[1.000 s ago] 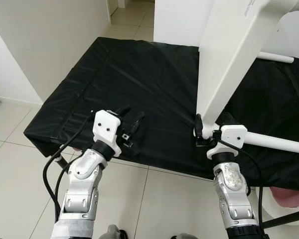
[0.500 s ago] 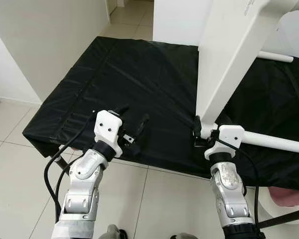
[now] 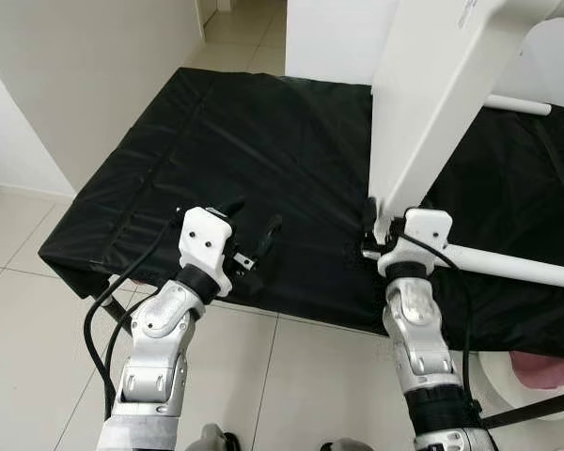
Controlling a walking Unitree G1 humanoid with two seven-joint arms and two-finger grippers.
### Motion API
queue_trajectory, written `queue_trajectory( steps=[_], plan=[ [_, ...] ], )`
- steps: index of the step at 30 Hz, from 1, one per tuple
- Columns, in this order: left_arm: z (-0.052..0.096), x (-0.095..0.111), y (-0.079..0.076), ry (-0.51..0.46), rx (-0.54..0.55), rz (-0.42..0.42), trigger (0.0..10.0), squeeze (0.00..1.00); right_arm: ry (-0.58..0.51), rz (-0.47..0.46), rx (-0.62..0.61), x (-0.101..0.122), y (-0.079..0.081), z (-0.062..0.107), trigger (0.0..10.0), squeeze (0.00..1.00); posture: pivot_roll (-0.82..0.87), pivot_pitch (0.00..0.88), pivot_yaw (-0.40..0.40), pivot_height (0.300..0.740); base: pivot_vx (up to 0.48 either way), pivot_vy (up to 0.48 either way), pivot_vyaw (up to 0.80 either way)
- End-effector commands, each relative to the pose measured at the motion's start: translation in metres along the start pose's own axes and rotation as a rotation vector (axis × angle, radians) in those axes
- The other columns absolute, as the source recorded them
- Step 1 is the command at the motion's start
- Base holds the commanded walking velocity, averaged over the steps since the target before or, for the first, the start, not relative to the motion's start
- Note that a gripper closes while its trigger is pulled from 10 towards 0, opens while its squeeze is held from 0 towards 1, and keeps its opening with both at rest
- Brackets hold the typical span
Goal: Building children table
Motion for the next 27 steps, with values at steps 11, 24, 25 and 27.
queue_trajectory(
  steps=[11, 24, 25, 27],
  plan=[
    [-0.001, 0.004, 0.008, -0.017, 0.148, 0.017, 10.0, 0.0, 0.051, -0.014, -0.028, -0.013, 0.01, -0.021, 10.0, 0.0, -0.09, 0.092, 0.054, 0.74, 0.0, 0.0, 0.0],
    [-0.007, 0.006, 0.008, -0.029, 0.136, 0.012, 10.0, 0.0, 0.088, -0.006, -0.044, -0.022, 0.008, -0.035, 10.0, 0.0, -0.1, 0.076, 0.063, 0.74, 0.0, 0.0, 0.0],
    [-0.008, 0.007, 0.008, -0.033, 0.135, 0.013, 10.0, 0.0, 0.099, -0.005, -0.049, -0.024, 0.008, -0.038, 10.0, 0.0, -0.1, 0.076, 0.063, 0.74, 0.0, 0.0, 0.0],
    [-0.009, 0.007, 0.008, -0.035, 0.132, 0.012, 10.0, 0.0, 0.109, -0.003, -0.061, -0.026, 0.006, -0.039, 10.0, 0.0, -0.1, 0.076, 0.063, 0.74, 0.0, 0.0, 0.0]
  ],
)
Point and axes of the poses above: a point about 5 cm out from each wrist's last joint towards the gripper, its own z axis pointing back from the gripper into the wrist, its own x axis along the axis of the wrist's last joint, y = z × x, the point moved 4 cm from there along -z, pointing out of the wrist towards the gripper, and after that the axes turned 3 degrees about z, right-handed, at the moved point
